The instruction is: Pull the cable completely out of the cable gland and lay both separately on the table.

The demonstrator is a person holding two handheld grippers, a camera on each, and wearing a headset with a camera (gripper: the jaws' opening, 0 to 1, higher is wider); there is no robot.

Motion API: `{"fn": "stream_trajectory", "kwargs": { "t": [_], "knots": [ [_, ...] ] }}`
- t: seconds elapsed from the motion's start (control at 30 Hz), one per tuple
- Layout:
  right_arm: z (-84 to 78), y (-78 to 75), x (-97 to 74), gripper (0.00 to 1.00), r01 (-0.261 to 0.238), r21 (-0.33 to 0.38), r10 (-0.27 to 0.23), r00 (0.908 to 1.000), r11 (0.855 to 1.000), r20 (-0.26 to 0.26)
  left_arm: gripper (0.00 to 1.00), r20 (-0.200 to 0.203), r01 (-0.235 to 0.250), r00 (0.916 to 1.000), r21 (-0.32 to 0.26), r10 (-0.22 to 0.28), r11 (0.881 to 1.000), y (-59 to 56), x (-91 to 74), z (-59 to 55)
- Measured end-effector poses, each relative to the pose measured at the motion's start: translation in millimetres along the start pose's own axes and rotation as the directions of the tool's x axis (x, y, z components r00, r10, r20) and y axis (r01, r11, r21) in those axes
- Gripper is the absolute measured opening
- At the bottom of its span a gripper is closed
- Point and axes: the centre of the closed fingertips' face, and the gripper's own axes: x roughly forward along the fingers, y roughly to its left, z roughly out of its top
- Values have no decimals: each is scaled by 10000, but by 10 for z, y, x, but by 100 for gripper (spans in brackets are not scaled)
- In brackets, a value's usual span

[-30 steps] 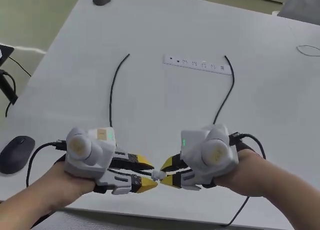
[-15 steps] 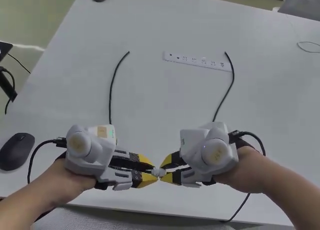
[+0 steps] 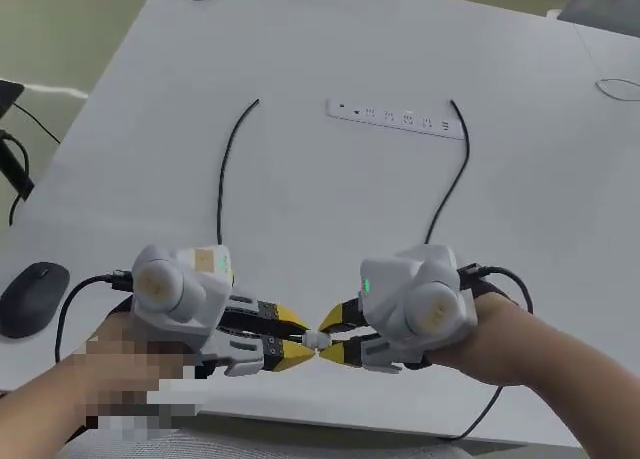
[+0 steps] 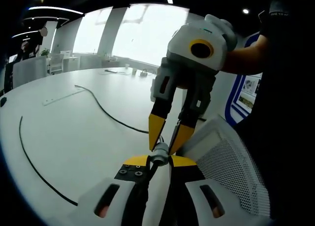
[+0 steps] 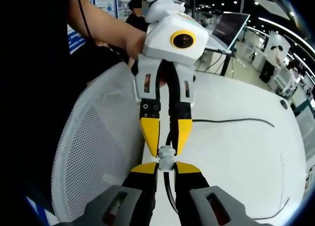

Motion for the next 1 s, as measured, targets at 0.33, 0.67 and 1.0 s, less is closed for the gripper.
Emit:
{"fn": "stream_trajectory", "kwargs": {
  "t": [0.33,0.67,1.0],
  "knots": [
    [4,-25,-97,15,-372,1531,262,9970,9875,734,15,-24,34,10000,308,-34,9995,-33,8,30],
    [17,-91,-242,18,-2237,4025,1228,9574,8877,2613,15,-30,10,10000,980,-7,9952,-43,-7,46],
    [57,-132,-204,8,-3884,5263,1694,8935,7564,4160,15,-5,-27,10000,1241,27,9923,-44,-35,102]
  ]
}}
